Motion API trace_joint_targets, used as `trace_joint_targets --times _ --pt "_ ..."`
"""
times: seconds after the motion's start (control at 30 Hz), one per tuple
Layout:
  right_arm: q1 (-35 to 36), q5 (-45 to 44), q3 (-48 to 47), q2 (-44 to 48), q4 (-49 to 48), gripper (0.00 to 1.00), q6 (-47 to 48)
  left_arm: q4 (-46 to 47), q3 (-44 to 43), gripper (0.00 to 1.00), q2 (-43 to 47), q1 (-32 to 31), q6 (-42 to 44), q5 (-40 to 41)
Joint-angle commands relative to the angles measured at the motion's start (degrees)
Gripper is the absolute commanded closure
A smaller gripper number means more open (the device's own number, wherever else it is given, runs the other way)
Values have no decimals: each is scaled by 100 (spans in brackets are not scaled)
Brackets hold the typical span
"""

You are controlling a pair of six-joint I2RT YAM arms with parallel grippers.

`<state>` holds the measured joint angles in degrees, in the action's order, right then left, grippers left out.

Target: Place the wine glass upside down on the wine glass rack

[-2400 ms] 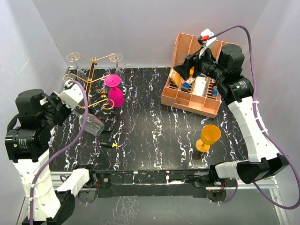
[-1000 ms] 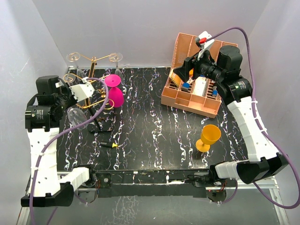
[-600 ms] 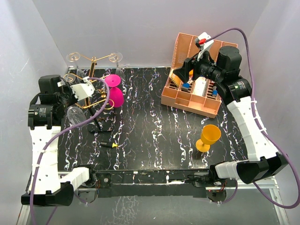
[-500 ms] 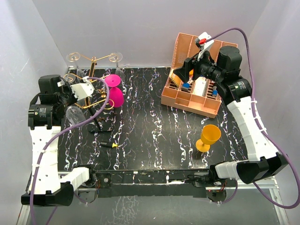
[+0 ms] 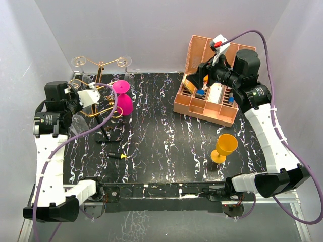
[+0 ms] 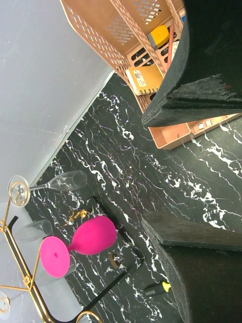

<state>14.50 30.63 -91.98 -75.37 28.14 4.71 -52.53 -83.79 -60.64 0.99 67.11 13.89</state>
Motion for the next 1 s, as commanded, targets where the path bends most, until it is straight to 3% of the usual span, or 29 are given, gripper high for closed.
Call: trace_joint_targets --times 0.0,0.47,0.63,0.97 --pt "-22 98 6 85 -261 25 106 172 -6 100 119 -3 43 470" --pt "-24 95 10 -29 -265 16 102 -172 -135 100 195 -5 -131 398" --pt "-23 -84 38 -31 -282 2 84 -358 -295 100 174 -5 -196 236" --pt "-34 -284 119 -4 -337 2 36 -687 -580 100 79 -17 -331 -284"
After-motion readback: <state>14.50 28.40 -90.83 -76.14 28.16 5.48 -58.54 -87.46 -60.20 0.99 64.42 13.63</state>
